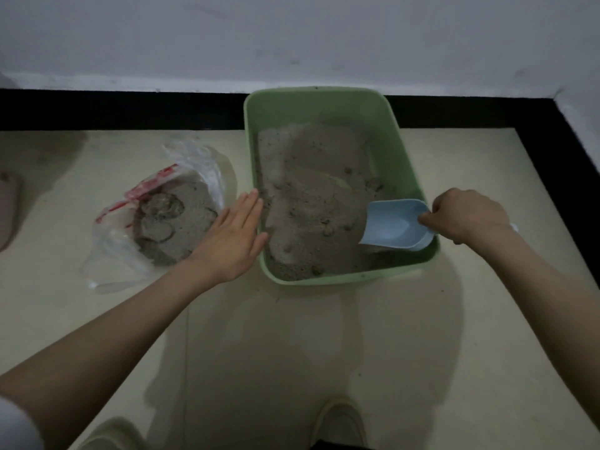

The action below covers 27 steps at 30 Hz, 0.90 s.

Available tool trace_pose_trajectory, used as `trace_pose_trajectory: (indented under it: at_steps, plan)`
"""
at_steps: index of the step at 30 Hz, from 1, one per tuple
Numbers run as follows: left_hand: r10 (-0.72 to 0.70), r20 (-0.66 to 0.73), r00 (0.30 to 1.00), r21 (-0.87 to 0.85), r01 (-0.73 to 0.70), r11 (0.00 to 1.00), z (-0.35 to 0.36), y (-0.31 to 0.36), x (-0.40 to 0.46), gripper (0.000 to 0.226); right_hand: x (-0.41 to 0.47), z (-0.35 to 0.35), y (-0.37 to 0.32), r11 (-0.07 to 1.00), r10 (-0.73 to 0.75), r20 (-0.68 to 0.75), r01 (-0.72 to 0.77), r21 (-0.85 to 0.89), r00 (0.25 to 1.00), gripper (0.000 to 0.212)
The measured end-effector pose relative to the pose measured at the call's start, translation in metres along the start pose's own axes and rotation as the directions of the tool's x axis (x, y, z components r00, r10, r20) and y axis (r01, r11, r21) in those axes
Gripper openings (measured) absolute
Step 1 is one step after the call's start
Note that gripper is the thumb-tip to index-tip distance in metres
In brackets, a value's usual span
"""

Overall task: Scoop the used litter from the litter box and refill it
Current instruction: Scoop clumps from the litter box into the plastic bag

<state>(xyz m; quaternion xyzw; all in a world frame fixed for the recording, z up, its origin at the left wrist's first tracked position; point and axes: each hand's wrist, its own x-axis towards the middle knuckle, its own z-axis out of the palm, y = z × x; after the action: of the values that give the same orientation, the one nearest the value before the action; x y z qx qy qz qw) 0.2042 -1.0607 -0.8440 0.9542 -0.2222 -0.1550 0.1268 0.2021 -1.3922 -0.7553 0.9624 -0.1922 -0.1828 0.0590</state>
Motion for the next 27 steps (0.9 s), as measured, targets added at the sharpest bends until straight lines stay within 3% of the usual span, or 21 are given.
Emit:
trace_pose_trajectory:
  at_steps: [6,11,17,20,24,27]
  plan:
    - [-0.048,-0.039,0.998,-0.005,0.048,0.999,0.012,0.007,0.002,0.064,0.007,0.021,-0.006,0.994,-0.083,0.019,0.081,0.077,0.996,0.025]
    - [-0.041,-0.09,0.995,-0.005,0.041,0.999,0.018,0.007,0.003,0.08,0.013,0.042,-0.009,0.945,-0.136,0.061,0.111,0.306,0.989,0.028]
    - [-0.044,-0.085,0.995,-0.017,0.043,0.999,0.02,0.009,0.004,0.08,0.023,0.064,-0.027,0.855,-0.201,0.089,0.131,0.502,0.976,0.033]
    - [-0.044,-0.09,0.995,-0.025,0.042,0.999,0.019,0.009,0.004,0.08,0.028,0.071,-0.04,0.868,-0.249,0.122,0.165,0.468,0.961,0.034]
    - [-0.051,-0.096,0.994,-0.029,0.049,0.998,0.018,0.01,0.004,0.08,0.035,0.077,-0.052,0.908,-0.213,0.211,0.113,0.404,0.954,0.019]
    - [-0.055,-0.091,0.994,-0.031,0.052,0.998,0.018,0.01,0.004,0.081,0.036,0.08,-0.053,0.898,-0.201,0.202,0.098,0.429,0.959,0.026]
